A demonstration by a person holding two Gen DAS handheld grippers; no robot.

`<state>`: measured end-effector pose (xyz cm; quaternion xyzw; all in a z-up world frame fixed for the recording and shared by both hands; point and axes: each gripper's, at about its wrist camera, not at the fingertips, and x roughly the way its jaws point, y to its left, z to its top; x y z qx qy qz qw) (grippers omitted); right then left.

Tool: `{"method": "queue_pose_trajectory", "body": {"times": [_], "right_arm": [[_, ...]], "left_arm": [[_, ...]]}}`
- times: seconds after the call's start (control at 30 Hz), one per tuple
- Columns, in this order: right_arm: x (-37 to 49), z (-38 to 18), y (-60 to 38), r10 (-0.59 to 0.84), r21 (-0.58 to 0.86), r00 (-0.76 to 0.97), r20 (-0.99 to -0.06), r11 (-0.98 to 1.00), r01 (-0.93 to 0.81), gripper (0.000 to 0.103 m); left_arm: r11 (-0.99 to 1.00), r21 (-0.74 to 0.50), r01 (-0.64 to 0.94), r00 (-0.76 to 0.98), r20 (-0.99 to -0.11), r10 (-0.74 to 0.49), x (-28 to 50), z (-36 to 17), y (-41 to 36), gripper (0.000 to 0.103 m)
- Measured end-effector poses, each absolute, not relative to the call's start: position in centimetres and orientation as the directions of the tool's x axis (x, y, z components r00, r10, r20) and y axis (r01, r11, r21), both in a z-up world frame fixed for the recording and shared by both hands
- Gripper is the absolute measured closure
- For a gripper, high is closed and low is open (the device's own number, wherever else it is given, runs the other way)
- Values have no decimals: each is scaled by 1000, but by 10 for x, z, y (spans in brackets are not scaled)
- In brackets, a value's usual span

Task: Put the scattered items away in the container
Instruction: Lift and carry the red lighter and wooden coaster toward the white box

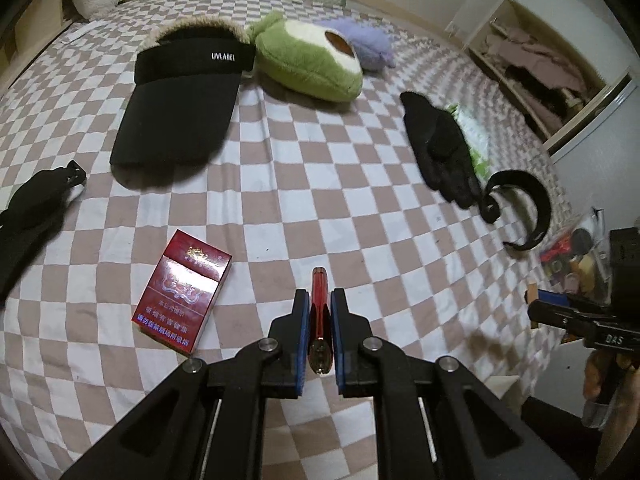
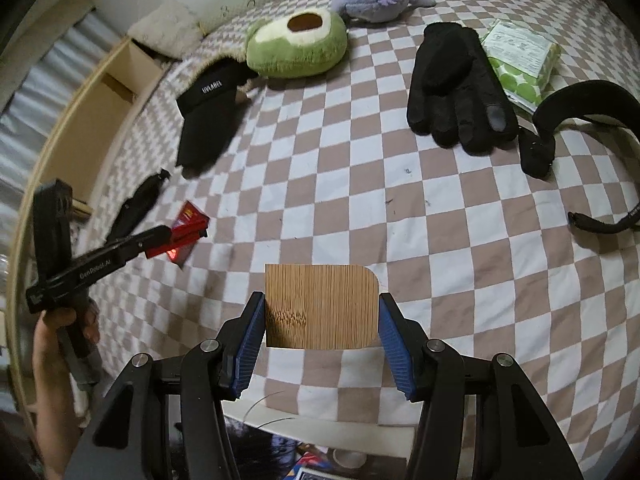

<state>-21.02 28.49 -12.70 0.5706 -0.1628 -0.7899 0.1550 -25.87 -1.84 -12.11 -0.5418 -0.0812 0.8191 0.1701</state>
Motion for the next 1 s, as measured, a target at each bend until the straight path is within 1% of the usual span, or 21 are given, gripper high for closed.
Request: {"method": "queue_pose_trajectory", "body": {"times": [0.33, 0.6, 0.8, 1.0], "right_arm": [[-180, -106, 302, -519, 530, -332, -788, -846, 64, 47], [-150, -100, 297, -582, 582, -312, -751, -806, 104, 47], [-130, -99, 279, -631, 615, -272, -726, -773, 154, 47], [-104, -102, 256, -673, 638, -209, -710, -739, 215, 47]], "left_arm": [[-905, -350, -241, -358, -835, 418, -223, -91, -13, 92], [-892, -357, -278, -362, -821, 442, -179, -75, -9, 92], [-876, -366, -313, -354, -811, 465, -142, -67, -6, 92], [-831, -411, -374, -327, -780, 533, -103, -55, 4, 92]]}}
